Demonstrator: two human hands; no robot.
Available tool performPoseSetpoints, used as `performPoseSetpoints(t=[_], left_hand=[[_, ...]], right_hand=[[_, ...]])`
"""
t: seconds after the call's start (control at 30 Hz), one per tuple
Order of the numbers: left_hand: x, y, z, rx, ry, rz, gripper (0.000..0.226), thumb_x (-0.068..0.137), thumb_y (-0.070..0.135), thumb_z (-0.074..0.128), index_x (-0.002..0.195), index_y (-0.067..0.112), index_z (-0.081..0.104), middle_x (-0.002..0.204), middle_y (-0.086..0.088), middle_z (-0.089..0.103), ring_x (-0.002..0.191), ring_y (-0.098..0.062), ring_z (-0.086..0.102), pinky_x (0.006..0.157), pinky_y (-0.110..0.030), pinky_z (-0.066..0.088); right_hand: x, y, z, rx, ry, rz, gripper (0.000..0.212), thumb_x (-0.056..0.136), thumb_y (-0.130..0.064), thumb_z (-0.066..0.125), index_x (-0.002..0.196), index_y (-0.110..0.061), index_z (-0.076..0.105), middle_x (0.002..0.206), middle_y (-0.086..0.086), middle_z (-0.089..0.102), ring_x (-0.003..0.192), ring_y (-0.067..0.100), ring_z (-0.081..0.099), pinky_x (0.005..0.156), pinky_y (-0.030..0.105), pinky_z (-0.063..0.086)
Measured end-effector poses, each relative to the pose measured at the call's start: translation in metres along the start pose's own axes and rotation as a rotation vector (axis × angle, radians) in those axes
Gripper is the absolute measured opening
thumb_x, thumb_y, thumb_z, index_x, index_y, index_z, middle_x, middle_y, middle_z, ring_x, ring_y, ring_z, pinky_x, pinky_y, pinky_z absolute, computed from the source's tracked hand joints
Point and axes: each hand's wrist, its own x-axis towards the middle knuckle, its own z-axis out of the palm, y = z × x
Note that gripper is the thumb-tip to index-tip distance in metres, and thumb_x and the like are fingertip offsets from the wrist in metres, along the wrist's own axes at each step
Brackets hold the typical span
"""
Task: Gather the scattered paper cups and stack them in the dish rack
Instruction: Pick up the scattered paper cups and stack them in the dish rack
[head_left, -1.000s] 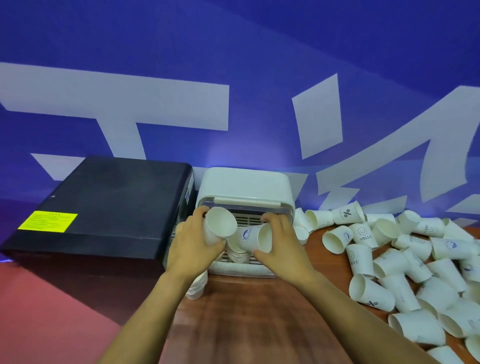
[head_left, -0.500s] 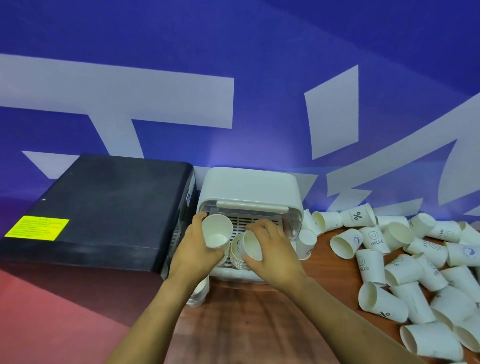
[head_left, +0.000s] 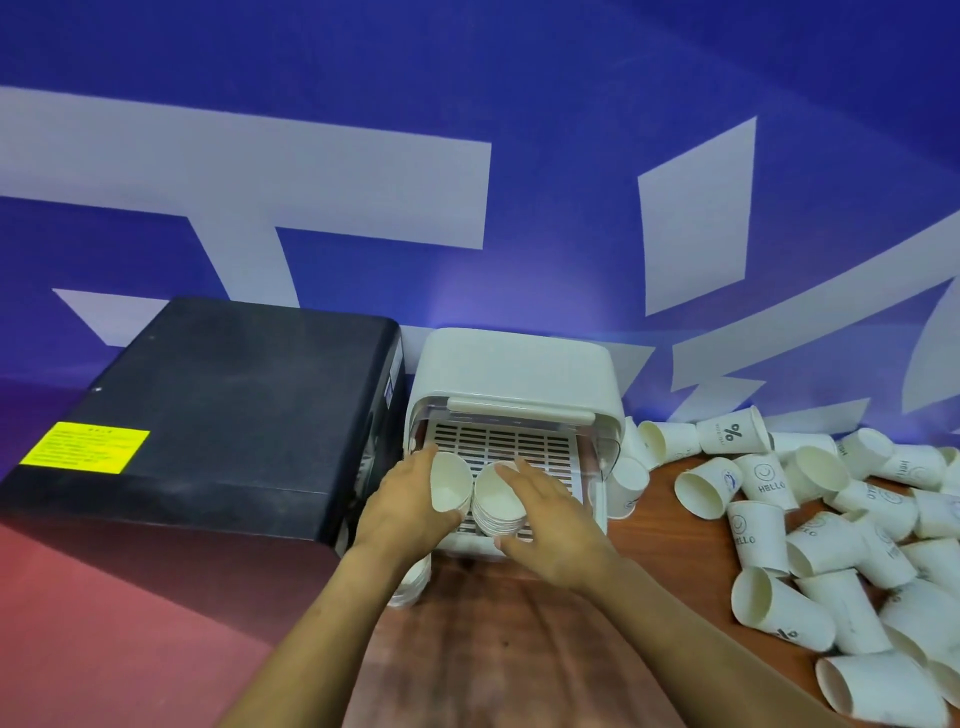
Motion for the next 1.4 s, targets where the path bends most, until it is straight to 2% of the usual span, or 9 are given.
performPoseSetpoints(t=[0.1,0.2,0.33,0.47,0.57,0.77,1.0,1.23,1.4], left_hand=[[-0.009,0.006,0.0,0.024,0.024,0.051,0.077,0.077,0.036,0.069,0.144,0.027,0.032,0.149,0.008,0.037,0.135,-0.016,0.037,0.108,-0.039,0.037],[-0.024,0.02,0.004,0.089,0.041,0.182,0.064,0.081,0.036,0.062,0.14,0.029,0.038,0.144,0.009,0.041,0.132,-0.015,0.038,0.106,-0.034,0.036],[-0.043,0.041,0.018,0.1,-0.005,0.293,0.049,0.086,0.038,0.057,0.133,0.031,0.044,0.131,0.008,0.052,0.118,-0.015,0.05,0.095,-0.032,0.043],[-0.053,0.064,0.037,0.084,-0.064,0.36,0.041,0.088,0.037,0.055,0.129,0.031,0.049,0.126,0.009,0.058,0.115,-0.011,0.054,0.095,-0.031,0.045],[-0.062,0.082,0.053,0.099,-0.154,0.382,0.039,0.088,0.033,0.055,0.127,0.029,0.052,0.125,0.009,0.059,0.113,-0.01,0.055,0.092,-0.026,0.045],[-0.056,0.137,0.075,0.177,-0.206,0.409,0.04,0.089,0.038,0.055,0.128,0.03,0.05,0.124,0.006,0.059,0.113,-0.018,0.055,0.092,-0.032,0.046],[-0.033,0.187,0.122,0.275,-0.214,0.366,0.053,0.087,0.03,0.057,0.138,0.027,0.042,0.139,0.001,0.046,0.124,-0.019,0.045,0.099,-0.034,0.043],[0.006,0.212,0.157,0.693,-0.148,0.376,0.051,0.091,0.013,0.051,0.14,0.018,0.037,0.147,-0.01,0.032,0.137,-0.029,0.027,0.107,-0.043,0.032],[0.04,0.224,0.173,0.98,-0.169,0.414,0.05,0.094,0.011,0.048,0.142,0.013,0.035,0.144,-0.016,0.034,0.139,-0.035,0.023,0.112,-0.052,0.02]], right_hand=[[-0.004,0.0,-0.003,0.026,0.063,-0.025,0.075,0.086,-0.042,0.057,0.149,-0.035,0.016,0.159,-0.007,0.012,0.145,0.018,0.015,0.117,0.035,0.021],[-0.02,0.004,-0.009,0.072,0.116,-0.035,0.063,0.086,-0.039,0.057,0.143,-0.032,0.032,0.149,-0.008,0.032,0.137,0.013,0.031,0.111,0.032,0.032],[-0.055,0.018,-0.015,0.056,0.088,0.079,0.043,0.088,-0.04,0.054,0.13,-0.03,0.05,0.132,-0.009,0.052,0.117,0.01,0.051,0.096,0.028,0.044],[-0.089,0.044,-0.017,0.103,0.107,0.199,0.029,0.087,-0.038,0.057,0.116,-0.03,0.058,0.115,-0.01,0.062,0.104,0.008,0.057,0.085,0.028,0.048],[-0.113,0.063,-0.023,0.117,0.104,0.264,0.028,0.088,-0.036,0.059,0.113,-0.025,0.059,0.111,-0.009,0.063,0.103,0.009,0.057,0.086,0.03,0.048],[-0.132,0.111,-0.052,0.101,0.134,0.317,0.041,0.089,-0.038,0.058,0.126,-0.021,0.054,0.128,-0.003,0.054,0.113,0.012,0.053,0.092,0.027,0.044],[-0.127,0.178,-0.084,-0.006,0.072,0.294,0.052,0.087,-0.035,0.057,0.136,-0.031,0.04,0.137,-0.005,0.042,0.12,0.015,0.048,0.092,0.034,0.046],[-0.098,0.231,-0.094,-0.123,0.036,0.234,0.065,0.084,-0.026,0.056,0.143,-0.036,0.028,0.143,-0.004,0.038,0.123,0.022,0.046,0.091,0.036,0.047],[-0.068,0.258,-0.094,-0.222,-0.004,0.203,0.067,0.085,-0.024,0.058,0.144,-0.032,0.029,0.146,-0.002,0.036,0.124,0.024,0.043,0.098,0.038,0.043]])
